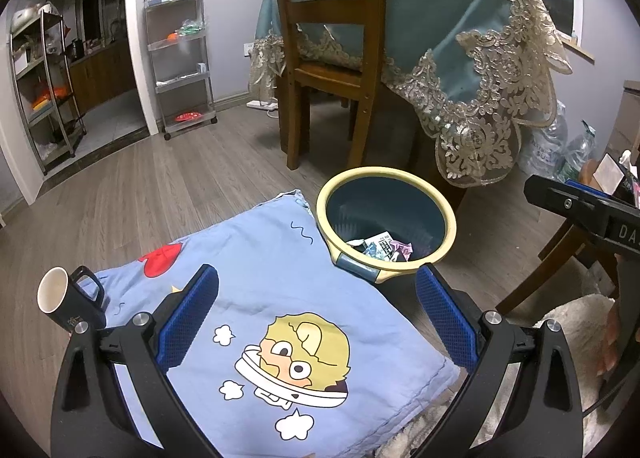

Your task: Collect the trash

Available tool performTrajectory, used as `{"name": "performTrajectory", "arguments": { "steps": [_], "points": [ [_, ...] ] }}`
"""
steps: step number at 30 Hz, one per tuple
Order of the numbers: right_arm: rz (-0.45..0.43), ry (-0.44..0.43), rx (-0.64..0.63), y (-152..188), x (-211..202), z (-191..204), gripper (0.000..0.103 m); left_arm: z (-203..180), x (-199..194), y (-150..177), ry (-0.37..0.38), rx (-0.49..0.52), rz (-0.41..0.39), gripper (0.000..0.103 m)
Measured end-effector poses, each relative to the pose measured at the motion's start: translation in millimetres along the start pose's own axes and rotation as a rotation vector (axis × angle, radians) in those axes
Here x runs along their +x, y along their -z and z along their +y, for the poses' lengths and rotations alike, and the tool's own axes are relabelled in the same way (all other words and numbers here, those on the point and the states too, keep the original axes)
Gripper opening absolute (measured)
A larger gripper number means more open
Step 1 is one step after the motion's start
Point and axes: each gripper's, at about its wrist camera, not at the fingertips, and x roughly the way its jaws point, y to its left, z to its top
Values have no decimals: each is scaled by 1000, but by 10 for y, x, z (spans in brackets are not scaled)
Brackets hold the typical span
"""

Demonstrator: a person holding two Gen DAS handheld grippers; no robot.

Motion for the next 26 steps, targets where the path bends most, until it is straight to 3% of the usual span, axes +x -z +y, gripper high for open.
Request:
{"name": "performTrajectory", "arguments": {
  "steps": [16,26],
  "points": [
    [1,1,0,-1,1,2,98,-35,-14,1,8,22,-1,97],
    [16,8,-14,13,40,55,98,83,-46,-32,18,-23,-4,97]
  ]
}}
